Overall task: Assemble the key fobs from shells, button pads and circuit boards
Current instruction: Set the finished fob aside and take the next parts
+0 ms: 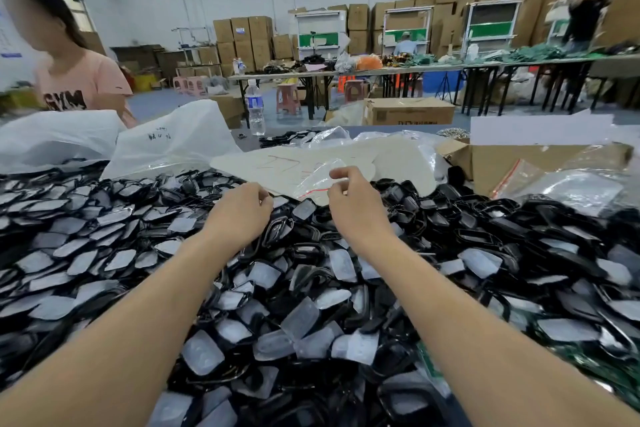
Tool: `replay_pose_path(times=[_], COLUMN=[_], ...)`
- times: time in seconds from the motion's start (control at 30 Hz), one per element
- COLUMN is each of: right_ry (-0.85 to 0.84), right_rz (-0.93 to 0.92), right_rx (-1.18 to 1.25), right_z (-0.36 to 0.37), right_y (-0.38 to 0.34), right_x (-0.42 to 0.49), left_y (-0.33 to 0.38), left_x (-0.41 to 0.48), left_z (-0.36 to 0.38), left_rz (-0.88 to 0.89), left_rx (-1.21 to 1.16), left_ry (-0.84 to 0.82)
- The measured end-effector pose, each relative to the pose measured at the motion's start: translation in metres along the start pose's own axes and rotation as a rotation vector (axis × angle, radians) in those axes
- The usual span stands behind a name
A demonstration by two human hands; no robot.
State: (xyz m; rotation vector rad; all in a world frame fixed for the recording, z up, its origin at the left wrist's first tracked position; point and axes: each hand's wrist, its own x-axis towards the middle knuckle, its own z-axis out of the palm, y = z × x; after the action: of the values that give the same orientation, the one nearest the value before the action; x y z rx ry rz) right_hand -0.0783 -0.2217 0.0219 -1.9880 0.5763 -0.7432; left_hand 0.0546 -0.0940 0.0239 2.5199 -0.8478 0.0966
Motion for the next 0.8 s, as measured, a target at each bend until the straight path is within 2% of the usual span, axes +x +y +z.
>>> replay_pose_path(times=[0.13, 0.33, 0.53, 0.6, 0.67, 0.8], right_ry=[-0.048, -0.065, -0.073, -0.079, -0.088, -0.140], right_rz=[0.079, 0.078, 0.089, 0.095, 0.081, 0.068], right_rx=[-0.157, -0.286, -0.268, -0.243, -0.174, 0.157], right_z=[0.010, 0.015, 0.015, 0.014, 0.013, 0.008], right_y=[0.013, 0.027, 0.045, 0.048, 0.049, 0.043], right_x=[0.031, 0.057, 0.063, 0.063, 0.061, 0.049], left_y=[0.002, 0.021, 0.024, 0.023, 0.023, 0.029], left_x=[0.025, 0.051, 0.055, 0.052, 0.048, 0.033], left_z=[0.013, 0.049, 0.060, 0.057, 0.053, 0.039], left_rz=[0.018, -0.015, -0.014, 0.039, 0.088, 0.172], left_rx=[0.026, 0.138, 0.122, 0.034, -0.174, -0.471], left_ry=[-0.065, -0.143, -0.079, -0.033, -0.025, -0.075])
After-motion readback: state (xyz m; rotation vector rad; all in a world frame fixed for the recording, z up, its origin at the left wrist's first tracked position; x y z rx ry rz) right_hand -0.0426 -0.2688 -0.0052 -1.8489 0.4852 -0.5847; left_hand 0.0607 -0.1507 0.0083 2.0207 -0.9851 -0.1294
